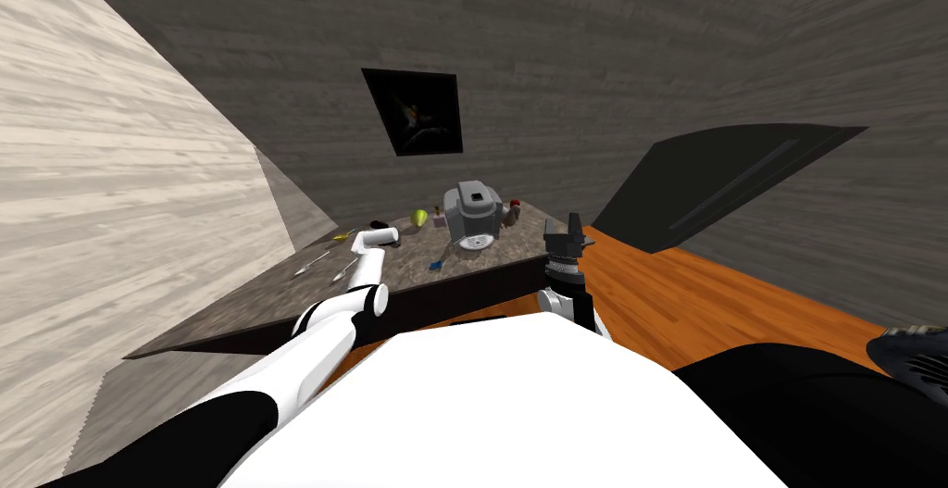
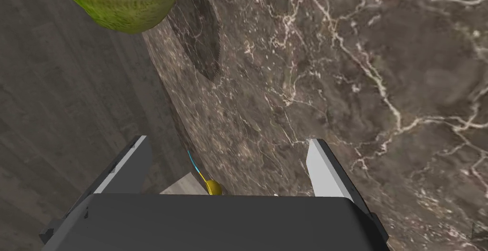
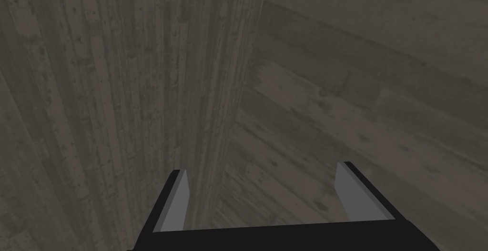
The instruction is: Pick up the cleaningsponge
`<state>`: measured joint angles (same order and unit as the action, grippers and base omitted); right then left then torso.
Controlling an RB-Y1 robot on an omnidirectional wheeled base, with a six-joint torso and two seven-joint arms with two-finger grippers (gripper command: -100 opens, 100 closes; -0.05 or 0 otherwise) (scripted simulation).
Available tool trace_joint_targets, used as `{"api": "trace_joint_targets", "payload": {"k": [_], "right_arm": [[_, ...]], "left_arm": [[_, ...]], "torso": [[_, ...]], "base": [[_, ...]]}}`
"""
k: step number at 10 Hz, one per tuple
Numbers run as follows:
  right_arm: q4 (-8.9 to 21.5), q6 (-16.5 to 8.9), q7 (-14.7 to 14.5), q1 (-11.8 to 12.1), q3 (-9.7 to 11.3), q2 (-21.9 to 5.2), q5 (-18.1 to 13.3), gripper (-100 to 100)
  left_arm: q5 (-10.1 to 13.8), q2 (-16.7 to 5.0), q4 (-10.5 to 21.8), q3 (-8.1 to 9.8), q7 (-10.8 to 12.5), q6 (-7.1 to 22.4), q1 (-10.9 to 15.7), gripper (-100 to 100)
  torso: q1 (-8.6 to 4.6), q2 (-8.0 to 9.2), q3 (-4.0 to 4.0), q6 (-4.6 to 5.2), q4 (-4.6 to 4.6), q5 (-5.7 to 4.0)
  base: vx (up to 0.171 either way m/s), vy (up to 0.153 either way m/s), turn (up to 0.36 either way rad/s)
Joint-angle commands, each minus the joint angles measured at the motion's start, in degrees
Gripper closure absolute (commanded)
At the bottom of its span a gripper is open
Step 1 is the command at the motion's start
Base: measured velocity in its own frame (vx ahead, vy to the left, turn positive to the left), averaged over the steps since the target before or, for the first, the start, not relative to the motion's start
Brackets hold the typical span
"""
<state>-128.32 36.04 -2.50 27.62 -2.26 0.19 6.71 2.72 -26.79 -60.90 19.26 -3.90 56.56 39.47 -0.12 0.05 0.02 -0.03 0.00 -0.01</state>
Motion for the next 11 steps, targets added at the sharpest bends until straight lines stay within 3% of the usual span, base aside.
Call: {"api": "trace_joint_targets", "payload": {"k": [1, 2, 3, 4, 5, 8, 9, 11], "right_arm": [[0.0, 0.0, 0.0, 0.0, 0.0, 0.0, 0.0, 0], [0.0, 0.0, 0.0, 0.0, 0.0, 0.0, 0.0, 0], [0.0, 0.0, 0.0, 0.0, 0.0, 0.0, 0.0, 0], [0.0, 0.0, 0.0, 0.0, 0.0, 0.0, 0.0, 0], [0.0, 0.0, 0.0, 0.0, 0.0, 0.0, 0.0, 0], [0.0, 0.0, 0.0, 0.0, 0.0, 0.0, 0.0, 0], [0.0, 0.0, 0.0, 0.0, 0.0, 0.0, 0.0, 0], [0.0, 0.0, 0.0, 0.0, 0.0, 0.0, 0.0, 0]], "left_arm": [[0.35, -0.12, 2.18, 0.09, -0.11, 2.24, 1.07, -100], [0.9, -0.29, 4.08, 0.14, -0.15, 4.37, 3.6, -100], [0.9, -0.29, 5.72, 0.14, -0.15, 5.21, 3.6, -100], [1.46, -0.38, 7.25, 0.12, -0.14, 7.34, 5.91, -100], [1.46, -0.38, 9.18, 0.12, -0.14, 8.01, 5.97, -100], [2.59, -0.35, 15.29, -0.04, -0.03, 12.44, 10.23, -100], [2.59, -0.35, 16.22, -0.04, -0.03, 13.03, 10.23, -100], [3.69, -0.07, 20.77, -0.36, 0.19, 16.54, 13.8, -100]], "torso": [[0.0, 0.0, 0.0, 0.0, 0.0, 0.0], [0.0, 0.0, 0.0, -0.01, -0.01, 0.01], [-0.04, 0.0, 0.0, 0.0, 0.0, -0.01], [-0.03, 0.01, 0.0, -0.02, -0.01, 0.0], [-0.05, 0.03, 0.01, 0.0, 0.0, -0.01], [-0.06, 0.02, 0.01, -0.01, 0.0, -0.01], [-0.08, 0.02, 0.01, -0.01, 0.0, -0.01], [-0.09, 0.03, 0.01, -0.01, 0.0, -0.02]], "base": [[-0.011, -0.019, -0.007], [-0.013, -0.029, -0.003], [-0.015, -0.028, -0.002], [-0.022, -0.03, 0.001], [-0.015, -0.029, -0.005], [-0.017, -0.035, 0.001], [-0.015, -0.032, 0.0], [-0.021, -0.055, 0.002]]}}
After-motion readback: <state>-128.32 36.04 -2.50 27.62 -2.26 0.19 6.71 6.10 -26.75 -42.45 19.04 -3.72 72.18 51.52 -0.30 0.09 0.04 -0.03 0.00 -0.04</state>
